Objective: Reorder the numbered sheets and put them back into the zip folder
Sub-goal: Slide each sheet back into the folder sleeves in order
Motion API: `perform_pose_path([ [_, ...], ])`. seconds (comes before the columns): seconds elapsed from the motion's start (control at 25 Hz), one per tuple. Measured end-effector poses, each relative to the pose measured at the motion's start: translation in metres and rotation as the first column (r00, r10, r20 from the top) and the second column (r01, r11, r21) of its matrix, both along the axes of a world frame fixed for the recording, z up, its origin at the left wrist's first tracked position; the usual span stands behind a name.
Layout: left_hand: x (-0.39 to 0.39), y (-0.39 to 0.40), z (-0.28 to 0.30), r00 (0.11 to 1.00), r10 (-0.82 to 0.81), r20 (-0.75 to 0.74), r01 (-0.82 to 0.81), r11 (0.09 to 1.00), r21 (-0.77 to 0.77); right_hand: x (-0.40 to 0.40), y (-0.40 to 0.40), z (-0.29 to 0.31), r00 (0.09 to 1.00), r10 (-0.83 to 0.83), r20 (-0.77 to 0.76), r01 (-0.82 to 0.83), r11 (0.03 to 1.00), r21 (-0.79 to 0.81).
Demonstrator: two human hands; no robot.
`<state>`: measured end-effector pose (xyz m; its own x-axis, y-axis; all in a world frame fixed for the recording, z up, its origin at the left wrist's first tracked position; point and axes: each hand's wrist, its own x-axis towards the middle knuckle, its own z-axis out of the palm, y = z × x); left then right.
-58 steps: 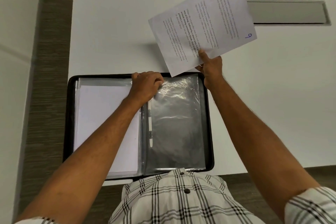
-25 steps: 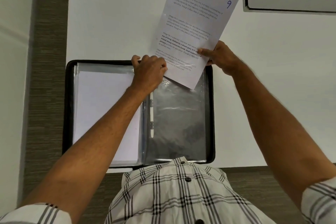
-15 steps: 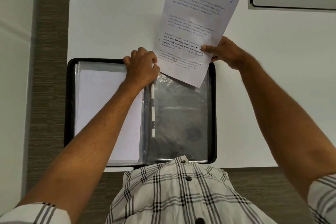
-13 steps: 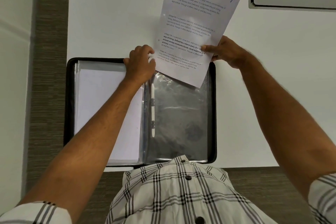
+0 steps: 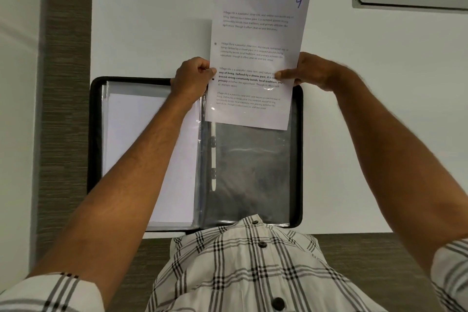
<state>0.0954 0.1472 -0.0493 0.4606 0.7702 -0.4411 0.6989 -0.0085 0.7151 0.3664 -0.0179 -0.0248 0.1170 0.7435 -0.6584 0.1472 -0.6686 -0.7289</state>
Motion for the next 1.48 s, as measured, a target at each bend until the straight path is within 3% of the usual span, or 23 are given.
perform_pose_path([
  [0.36, -0.002, -0.002, -0.006, 1.0, 0.021, 0.001, -0.021, 0.998, 0.052, -0.008, 0.007, -0.001, 0.979, 0.175, 0.105, -0.161, 0.979, -0.125],
  [0.56, -0.004, -0.003, -0.003, 0.984, -0.14, -0.108, 0.154, 0.98, 0.13, -0.015, 0.008, 0.01, 0.978, -0.12, 0.173, 0.103, 0.989, 0.102],
  [0.64, -0.004, -0.003, -0.002, 0.978, -0.174, -0.115, 0.187, 0.975, 0.121, -0.014, 0.007, 0.011, 0.97, -0.153, 0.188, 0.13, 0.983, 0.128],
  [0.84, -0.003, 0.001, -0.005, 1.0, -0.006, -0.003, 0.006, 1.0, 0.03, -0.013, 0.006, 0.011, 0.983, -0.017, 0.18, 0.016, 1.0, 0.009],
  [1.12, -0.004, 0.003, -0.01, 0.998, 0.038, 0.046, -0.039, 0.999, 0.028, -0.017, 0.008, 0.006, 0.961, 0.222, 0.164, -0.195, 0.967, -0.162],
  [1.2, -0.004, 0.003, -0.013, 1.0, 0.022, 0.021, -0.023, 0.999, 0.044, -0.018, 0.011, 0.007, 0.97, 0.17, 0.174, -0.153, 0.982, -0.11],
  [1.36, -0.007, 0.004, -0.015, 0.999, -0.042, -0.022, 0.043, 0.998, 0.042, -0.021, 0.016, 0.008, 0.962, -0.099, 0.254, 0.068, 0.989, 0.129],
  [1.48, -0.008, 0.002, -0.012, 1.0, -0.021, 0.013, 0.022, 1.0, -0.012, -0.02, 0.015, 0.007, 0.949, -0.058, 0.309, 0.021, 0.992, 0.122],
])
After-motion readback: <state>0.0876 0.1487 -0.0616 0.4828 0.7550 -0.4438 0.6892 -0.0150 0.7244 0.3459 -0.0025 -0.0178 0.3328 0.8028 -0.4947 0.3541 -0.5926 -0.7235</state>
